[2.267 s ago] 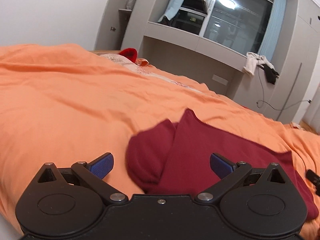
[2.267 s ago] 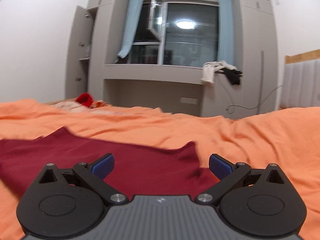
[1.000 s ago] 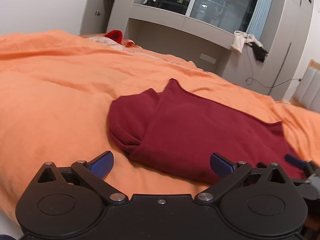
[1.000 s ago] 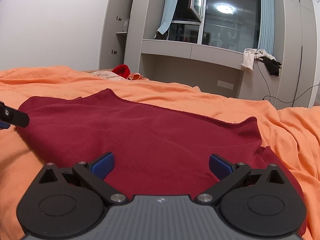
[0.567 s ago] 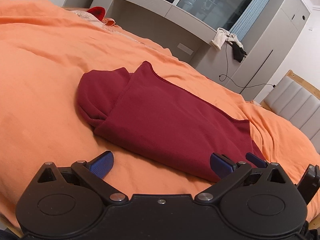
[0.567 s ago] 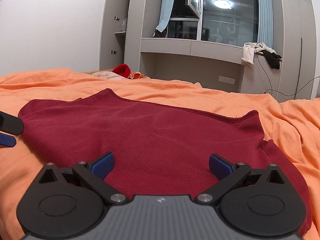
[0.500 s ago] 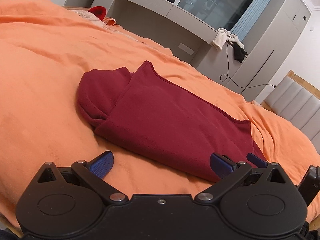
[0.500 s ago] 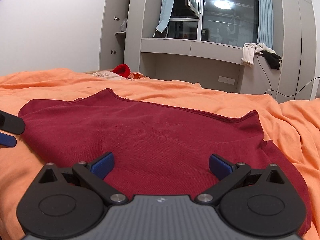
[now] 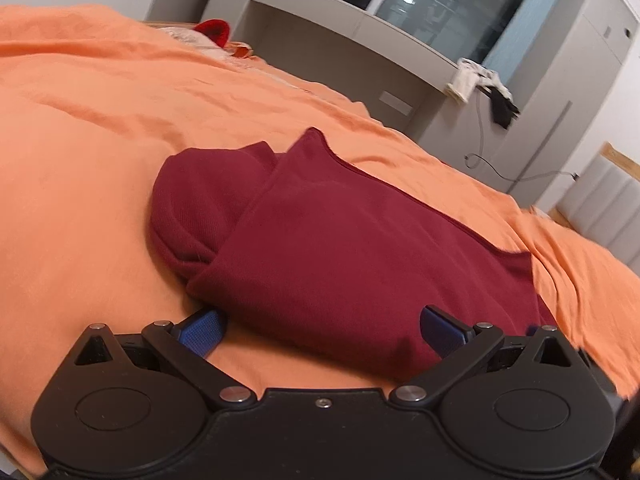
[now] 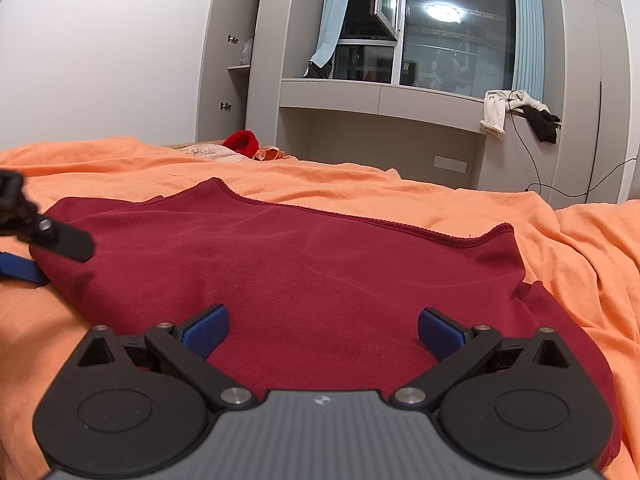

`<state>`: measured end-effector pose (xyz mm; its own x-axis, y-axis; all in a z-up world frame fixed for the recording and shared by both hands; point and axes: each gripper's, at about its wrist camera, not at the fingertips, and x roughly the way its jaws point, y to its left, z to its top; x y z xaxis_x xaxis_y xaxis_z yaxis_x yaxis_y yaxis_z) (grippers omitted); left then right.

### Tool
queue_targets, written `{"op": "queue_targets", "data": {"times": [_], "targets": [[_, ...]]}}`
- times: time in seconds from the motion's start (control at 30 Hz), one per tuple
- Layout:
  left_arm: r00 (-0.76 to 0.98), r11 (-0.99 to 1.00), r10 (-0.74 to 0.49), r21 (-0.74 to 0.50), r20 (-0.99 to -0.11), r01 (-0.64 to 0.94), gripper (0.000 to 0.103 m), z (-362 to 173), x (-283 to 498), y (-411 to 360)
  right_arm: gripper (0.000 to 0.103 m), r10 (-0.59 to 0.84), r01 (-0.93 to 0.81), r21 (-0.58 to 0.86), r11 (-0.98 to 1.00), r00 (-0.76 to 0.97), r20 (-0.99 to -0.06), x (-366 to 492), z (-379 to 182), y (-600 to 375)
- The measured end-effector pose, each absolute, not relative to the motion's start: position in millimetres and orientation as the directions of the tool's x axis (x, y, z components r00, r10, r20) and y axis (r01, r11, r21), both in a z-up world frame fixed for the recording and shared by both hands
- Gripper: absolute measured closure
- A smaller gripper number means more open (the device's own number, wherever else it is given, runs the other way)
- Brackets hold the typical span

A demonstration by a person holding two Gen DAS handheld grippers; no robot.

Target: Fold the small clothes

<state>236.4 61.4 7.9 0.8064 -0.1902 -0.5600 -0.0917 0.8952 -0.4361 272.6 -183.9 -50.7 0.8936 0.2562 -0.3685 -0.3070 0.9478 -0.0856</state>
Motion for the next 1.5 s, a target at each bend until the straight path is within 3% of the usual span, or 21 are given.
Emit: {"op": "queue_targets", "data": {"times": [0.43, 1.33, 1.5], "targets": [[0.823, 0.92, -0.072, -0.356, -0.564, -0.163, 0.001, 5, 278, 54, 0.0, 0.256, -0.304, -0.077, 0.95, 0.893, -0.37, 271, -52, -185], [0.843, 0.93, -0.056, -0.335, -0.535, -0.15, 0.001, 1, 269, 49, 0.0, 0.241, -0.288, -0.094, 0.953, 0.909, -0.34, 273, -44, -182], [0.844, 0.93, -0.06, -0.337, -0.533, -0.146, 0.001, 1, 269, 50, 0.0, 0.231, -0.283, -0.091, 0.955, 0.901, -0.368, 280, -45, -178]]}}
